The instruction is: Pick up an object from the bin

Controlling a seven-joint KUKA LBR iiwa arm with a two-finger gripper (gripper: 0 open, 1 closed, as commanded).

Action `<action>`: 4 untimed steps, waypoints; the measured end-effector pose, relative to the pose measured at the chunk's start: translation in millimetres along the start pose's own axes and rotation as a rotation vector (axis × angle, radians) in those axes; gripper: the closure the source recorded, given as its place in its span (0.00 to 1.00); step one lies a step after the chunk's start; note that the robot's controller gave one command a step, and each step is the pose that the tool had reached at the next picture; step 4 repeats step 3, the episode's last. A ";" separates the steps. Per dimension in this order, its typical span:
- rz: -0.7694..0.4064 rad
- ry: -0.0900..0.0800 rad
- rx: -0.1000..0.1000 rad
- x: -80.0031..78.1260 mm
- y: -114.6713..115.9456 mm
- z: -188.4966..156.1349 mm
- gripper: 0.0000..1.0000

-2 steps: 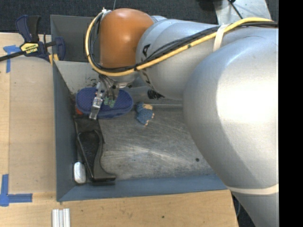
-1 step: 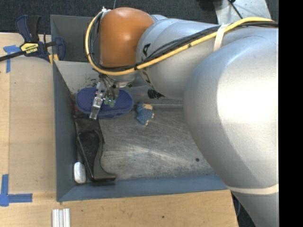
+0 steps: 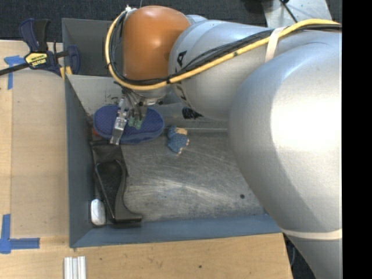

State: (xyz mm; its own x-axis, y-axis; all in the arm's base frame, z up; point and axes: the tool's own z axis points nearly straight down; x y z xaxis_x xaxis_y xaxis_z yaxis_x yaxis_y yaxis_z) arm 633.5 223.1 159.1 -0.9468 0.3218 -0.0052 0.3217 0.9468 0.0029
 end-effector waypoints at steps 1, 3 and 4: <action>-0.002 -0.001 0.000 -0.7 0.7 -1.2 1.00; -0.005 -0.001 -0.001 -2.7 2.4 -32.9 1.00; -0.005 -0.001 -0.001 -2.7 2.4 -32.9 1.00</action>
Offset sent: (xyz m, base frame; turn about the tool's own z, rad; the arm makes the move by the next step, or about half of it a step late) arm 0.0001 0.0000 0.0008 0.0000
